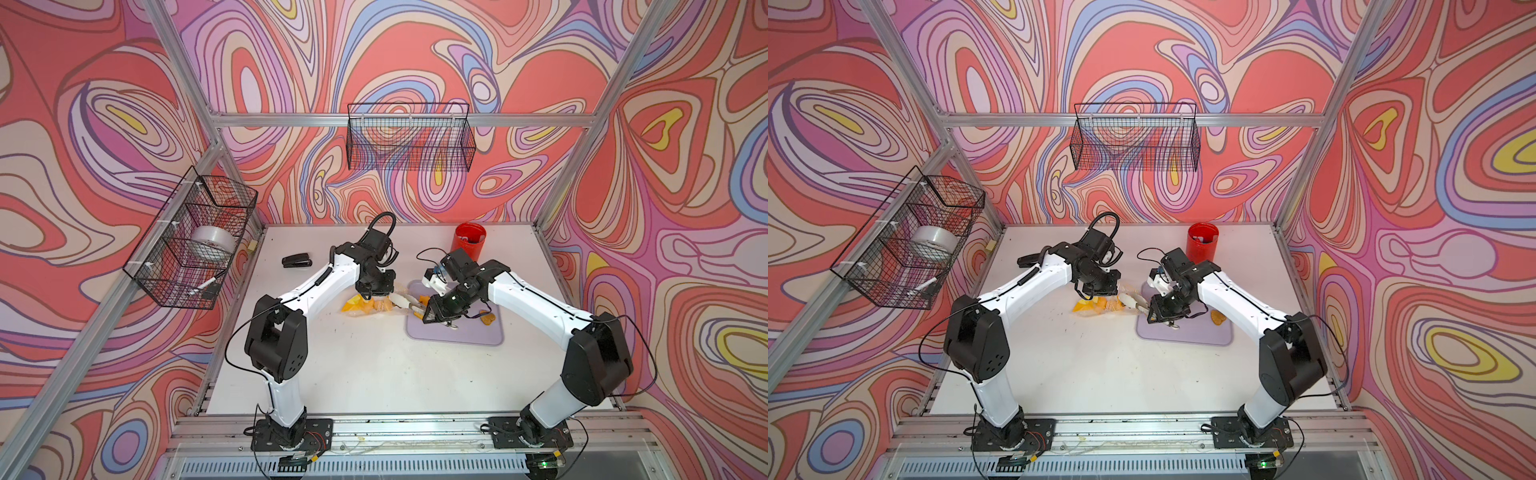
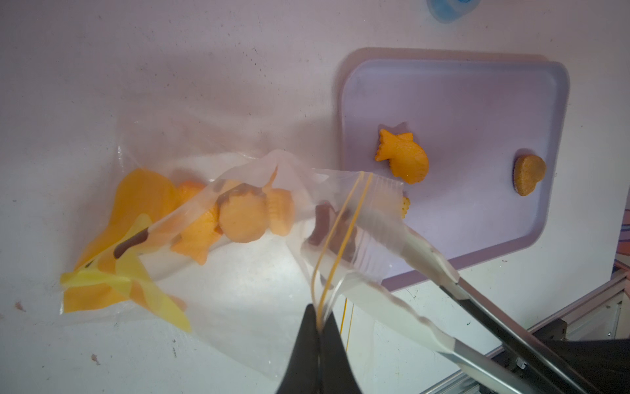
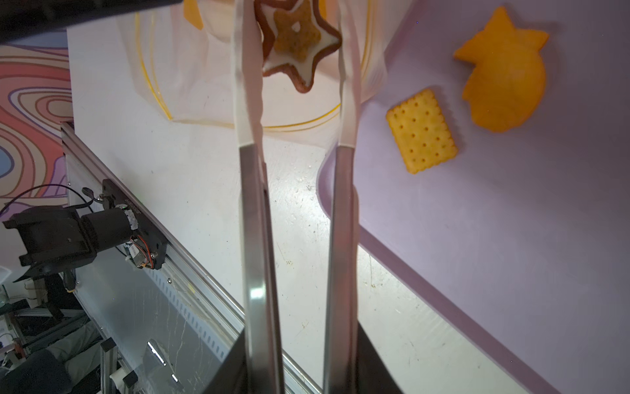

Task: Put the cookies into a resealable bag to prevent moisture
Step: Place the cookie in the ziploc bag.

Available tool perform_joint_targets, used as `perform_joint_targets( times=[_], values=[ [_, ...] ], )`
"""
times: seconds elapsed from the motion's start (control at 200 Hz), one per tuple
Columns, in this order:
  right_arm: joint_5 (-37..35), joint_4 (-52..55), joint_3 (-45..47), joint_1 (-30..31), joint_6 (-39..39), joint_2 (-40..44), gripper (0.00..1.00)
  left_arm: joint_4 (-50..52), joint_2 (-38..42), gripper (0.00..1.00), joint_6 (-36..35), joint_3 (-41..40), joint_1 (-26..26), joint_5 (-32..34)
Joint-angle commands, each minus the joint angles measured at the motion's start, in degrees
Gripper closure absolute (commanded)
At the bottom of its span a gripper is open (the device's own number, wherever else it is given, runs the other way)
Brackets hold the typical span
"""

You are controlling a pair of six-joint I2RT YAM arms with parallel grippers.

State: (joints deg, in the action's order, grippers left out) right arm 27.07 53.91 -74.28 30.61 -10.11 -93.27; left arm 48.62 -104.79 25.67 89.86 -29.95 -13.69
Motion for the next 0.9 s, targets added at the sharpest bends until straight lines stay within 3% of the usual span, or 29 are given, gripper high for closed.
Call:
perform_joint_targets(
  times=[0.0, 0.351, 0.686, 0.896],
  values=[
    [0.92, -2.04, -1.58, 0.68, 0.15, 0.19, 0.63, 1.96, -0.49, 1.0, -0.54, 1.36, 0.2, -0.05],
    [-3.5, -1.18, -2.44, 0.68, -0.6, 1.77, 0.49, 1.78, -1.29, 1.0, -0.54, 1.5, 0.25, 0.81],
    [-6.71, 8.98, -0.95, -0.17, 5.99, 14.35, 0.53, 3.22, -4.15, 1.0, 1.69, 2.07, 0.95, 4.55],
    [-18.67, 11.74, 0.01, -2.27, 4.34, 14.48, 0.52, 3.14, -3.01, 1.0, 2.16, 1.8, 1.11, 4.64]
  ],
)
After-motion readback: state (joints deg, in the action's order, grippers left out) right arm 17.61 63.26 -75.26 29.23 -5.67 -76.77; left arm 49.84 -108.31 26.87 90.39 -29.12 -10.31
